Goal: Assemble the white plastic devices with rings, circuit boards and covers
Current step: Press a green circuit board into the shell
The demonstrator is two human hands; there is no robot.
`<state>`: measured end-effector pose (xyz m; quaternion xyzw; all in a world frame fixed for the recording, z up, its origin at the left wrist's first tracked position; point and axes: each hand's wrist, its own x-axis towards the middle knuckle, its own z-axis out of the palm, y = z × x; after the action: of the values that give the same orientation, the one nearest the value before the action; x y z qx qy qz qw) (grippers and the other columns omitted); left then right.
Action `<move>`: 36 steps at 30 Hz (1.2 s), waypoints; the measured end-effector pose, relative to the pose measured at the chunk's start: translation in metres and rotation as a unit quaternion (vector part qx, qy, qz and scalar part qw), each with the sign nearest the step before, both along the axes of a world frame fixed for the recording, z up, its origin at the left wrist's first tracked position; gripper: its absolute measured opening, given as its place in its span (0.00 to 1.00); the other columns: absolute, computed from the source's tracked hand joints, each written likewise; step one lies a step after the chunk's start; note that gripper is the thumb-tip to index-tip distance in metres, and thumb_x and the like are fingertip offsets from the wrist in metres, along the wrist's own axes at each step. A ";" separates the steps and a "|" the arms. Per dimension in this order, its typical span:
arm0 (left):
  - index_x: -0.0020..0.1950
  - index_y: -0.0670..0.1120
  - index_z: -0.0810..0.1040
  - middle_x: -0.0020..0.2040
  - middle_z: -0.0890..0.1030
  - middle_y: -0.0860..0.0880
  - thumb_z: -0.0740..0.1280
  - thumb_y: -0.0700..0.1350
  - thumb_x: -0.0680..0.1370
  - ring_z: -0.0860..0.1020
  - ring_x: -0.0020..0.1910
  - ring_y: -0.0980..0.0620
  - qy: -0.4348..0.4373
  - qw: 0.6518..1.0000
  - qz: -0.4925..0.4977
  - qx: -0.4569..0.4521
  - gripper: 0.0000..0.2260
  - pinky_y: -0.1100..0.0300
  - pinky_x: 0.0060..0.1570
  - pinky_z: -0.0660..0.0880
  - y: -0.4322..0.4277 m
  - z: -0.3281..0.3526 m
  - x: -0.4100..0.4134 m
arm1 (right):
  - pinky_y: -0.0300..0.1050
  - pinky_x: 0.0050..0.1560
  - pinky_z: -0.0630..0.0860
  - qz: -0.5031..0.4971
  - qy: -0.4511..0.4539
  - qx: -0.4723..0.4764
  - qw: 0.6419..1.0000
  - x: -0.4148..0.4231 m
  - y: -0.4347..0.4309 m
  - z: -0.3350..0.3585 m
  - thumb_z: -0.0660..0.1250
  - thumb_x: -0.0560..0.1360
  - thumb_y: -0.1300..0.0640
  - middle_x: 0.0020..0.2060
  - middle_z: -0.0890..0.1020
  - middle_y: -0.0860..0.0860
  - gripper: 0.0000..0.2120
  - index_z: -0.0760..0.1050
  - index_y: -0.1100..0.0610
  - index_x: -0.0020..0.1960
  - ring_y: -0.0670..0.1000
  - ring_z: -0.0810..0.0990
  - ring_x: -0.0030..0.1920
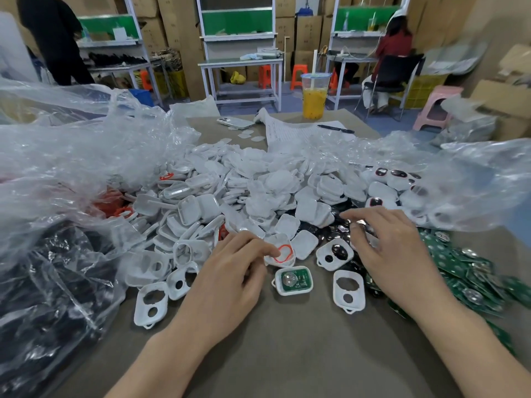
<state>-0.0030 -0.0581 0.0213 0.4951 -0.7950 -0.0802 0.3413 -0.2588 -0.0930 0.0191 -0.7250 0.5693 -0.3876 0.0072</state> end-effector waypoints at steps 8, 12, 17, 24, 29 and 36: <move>0.53 0.51 0.82 0.50 0.78 0.59 0.65 0.35 0.79 0.75 0.53 0.57 0.005 1.000 0.006 -0.009 0.12 0.67 0.52 0.69 -0.002 -0.002 -0.001 | 0.49 0.60 0.69 -0.052 0.060 0.110 0.991 -0.008 -0.003 -0.004 0.60 0.80 0.47 0.52 0.75 0.39 0.10 0.79 0.45 0.55 0.44 0.67 0.50; 0.52 0.51 0.82 0.50 0.78 0.59 0.65 0.35 0.79 0.75 0.52 0.58 0.004 1.000 0.011 -0.007 0.12 0.70 0.52 0.68 -0.003 -0.002 -0.001 | 0.50 0.59 0.71 -0.063 0.051 0.109 0.991 -0.008 -0.004 -0.005 0.61 0.80 0.48 0.52 0.76 0.41 0.09 0.80 0.45 0.53 0.47 0.69 0.51; 0.53 0.51 0.82 0.50 0.78 0.61 0.65 0.36 0.80 0.75 0.53 0.59 0.011 1.000 0.011 0.005 0.12 0.72 0.51 0.67 -0.004 -0.002 -0.002 | 0.51 0.56 0.71 -0.094 0.070 0.113 0.987 -0.010 -0.007 -0.008 0.61 0.81 0.49 0.51 0.75 0.47 0.11 0.80 0.49 0.56 0.52 0.72 0.52; 0.53 0.52 0.82 0.50 0.78 0.61 0.65 0.35 0.80 0.74 0.51 0.62 0.018 1.000 0.014 0.006 0.12 0.74 0.50 0.66 -0.004 -0.002 -0.002 | 0.53 0.60 0.70 -0.111 0.066 0.117 0.985 -0.010 -0.006 -0.006 0.59 0.80 0.44 0.54 0.77 0.48 0.15 0.81 0.49 0.57 0.53 0.72 0.56; 0.53 0.52 0.82 0.50 0.78 0.61 0.65 0.36 0.80 0.74 0.51 0.62 0.022 1.000 0.017 0.008 0.12 0.73 0.51 0.66 -0.004 -0.002 -0.003 | 0.50 0.74 0.61 -0.069 0.095 0.178 0.977 -0.009 -0.005 -0.003 0.56 0.78 0.36 0.69 0.73 0.42 0.21 0.76 0.40 0.66 0.49 0.66 0.71; 0.53 0.52 0.82 0.49 0.78 0.61 0.64 0.36 0.80 0.72 0.51 0.65 0.015 1.000 0.015 0.013 0.12 0.73 0.52 0.65 -0.004 -0.002 -0.002 | 0.50 0.66 0.67 -0.080 0.081 0.132 0.985 -0.008 -0.010 -0.006 0.61 0.81 0.46 0.60 0.79 0.42 0.12 0.80 0.43 0.60 0.50 0.70 0.63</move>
<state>-0.0045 -0.0623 0.0192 0.5102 -0.7812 -0.0925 0.3478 -0.2671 -0.1026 0.0126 -0.6988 0.6703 -0.2483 0.0257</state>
